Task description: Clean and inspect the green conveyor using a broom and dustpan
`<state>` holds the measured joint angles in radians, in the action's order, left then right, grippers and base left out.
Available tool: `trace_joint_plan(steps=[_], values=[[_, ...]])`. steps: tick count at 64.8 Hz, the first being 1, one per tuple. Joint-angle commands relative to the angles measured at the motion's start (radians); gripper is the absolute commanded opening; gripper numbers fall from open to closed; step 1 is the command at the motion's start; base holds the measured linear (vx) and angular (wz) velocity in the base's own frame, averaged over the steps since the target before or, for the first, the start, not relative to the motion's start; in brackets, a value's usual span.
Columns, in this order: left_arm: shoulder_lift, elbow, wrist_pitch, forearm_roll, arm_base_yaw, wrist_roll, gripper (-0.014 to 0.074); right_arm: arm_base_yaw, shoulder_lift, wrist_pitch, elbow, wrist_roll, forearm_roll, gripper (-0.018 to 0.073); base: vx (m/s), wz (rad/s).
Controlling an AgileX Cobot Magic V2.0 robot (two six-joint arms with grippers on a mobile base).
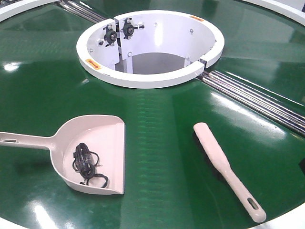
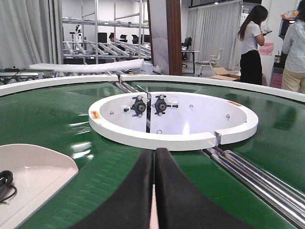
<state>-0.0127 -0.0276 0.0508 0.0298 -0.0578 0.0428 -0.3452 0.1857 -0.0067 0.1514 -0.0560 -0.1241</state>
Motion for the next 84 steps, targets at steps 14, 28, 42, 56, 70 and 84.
trace_joint_plan(steps=[14,28,42,56,70,84], values=[[-0.016,-0.011,-0.083,-0.035,0.005,-0.023,-0.0008,0.004,0.008,-0.071,0.029,0.001,0.001,-0.0008,0.00,0.00],[-0.016,-0.011,-0.079,-0.030,0.005,-0.023,-0.0008,0.004,0.008,-0.071,0.029,0.001,0.001,-0.0008,0.00,0.00],[-0.015,-0.011,-0.079,-0.030,0.005,-0.023,-0.0008,0.004,0.008,-0.071,0.029,0.001,0.001,-0.0008,0.00,0.00],[-0.015,-0.011,-0.079,-0.030,0.005,-0.023,-0.0008,0.004,0.008,-0.071,0.029,0.001,0.001,-0.0008,0.00,0.00],[-0.015,-0.011,-0.079,-0.030,0.005,-0.023,-0.0008,0.005,0.007,-0.071,0.028,0.002,0.001,-0.0008,0.00,0.00],[-0.014,-0.011,-0.079,-0.030,0.005,-0.023,-0.0008,0.196,-0.018,-0.046,0.023,0.000,0.043,-0.0008,0.00,0.00]])
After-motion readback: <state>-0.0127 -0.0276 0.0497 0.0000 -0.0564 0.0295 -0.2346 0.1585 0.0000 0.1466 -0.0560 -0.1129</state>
